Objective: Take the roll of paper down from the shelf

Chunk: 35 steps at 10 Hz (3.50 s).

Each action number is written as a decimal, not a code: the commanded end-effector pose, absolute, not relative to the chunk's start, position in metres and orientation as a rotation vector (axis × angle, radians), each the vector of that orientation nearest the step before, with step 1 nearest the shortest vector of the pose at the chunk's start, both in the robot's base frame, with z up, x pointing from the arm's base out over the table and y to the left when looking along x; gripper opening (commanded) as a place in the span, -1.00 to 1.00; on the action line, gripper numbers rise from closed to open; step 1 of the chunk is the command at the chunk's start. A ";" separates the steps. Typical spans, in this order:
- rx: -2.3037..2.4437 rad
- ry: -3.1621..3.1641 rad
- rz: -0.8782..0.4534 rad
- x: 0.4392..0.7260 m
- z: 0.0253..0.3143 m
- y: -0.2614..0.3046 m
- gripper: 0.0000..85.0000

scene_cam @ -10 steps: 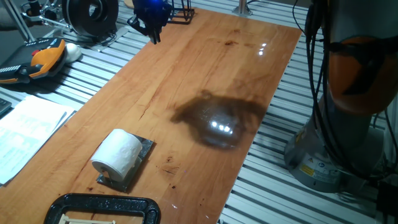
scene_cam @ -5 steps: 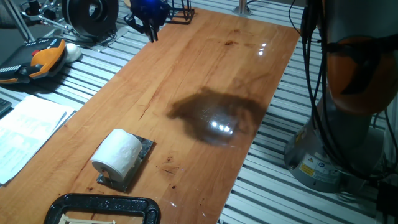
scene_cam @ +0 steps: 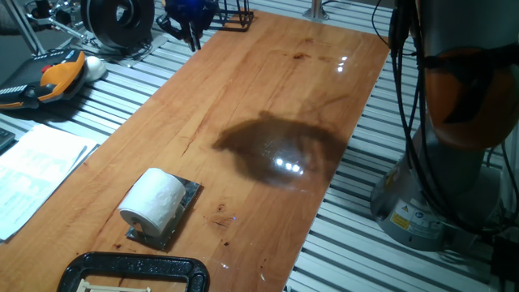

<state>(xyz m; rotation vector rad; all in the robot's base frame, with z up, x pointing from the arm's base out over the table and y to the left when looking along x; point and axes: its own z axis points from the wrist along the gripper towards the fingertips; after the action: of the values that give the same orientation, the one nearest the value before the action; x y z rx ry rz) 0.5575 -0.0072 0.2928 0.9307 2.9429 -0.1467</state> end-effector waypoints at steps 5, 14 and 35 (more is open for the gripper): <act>1.064 2.947 -0.021 0.558 0.293 -0.007 -1.00; 1.003 2.984 -0.008 0.558 0.293 -0.007 -1.00; 1.375 2.847 0.062 0.549 0.210 0.056 -0.60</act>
<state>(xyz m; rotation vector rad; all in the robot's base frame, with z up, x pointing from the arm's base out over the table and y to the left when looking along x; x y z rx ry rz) 0.5488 0.0566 0.2101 1.3782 2.8424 0.0633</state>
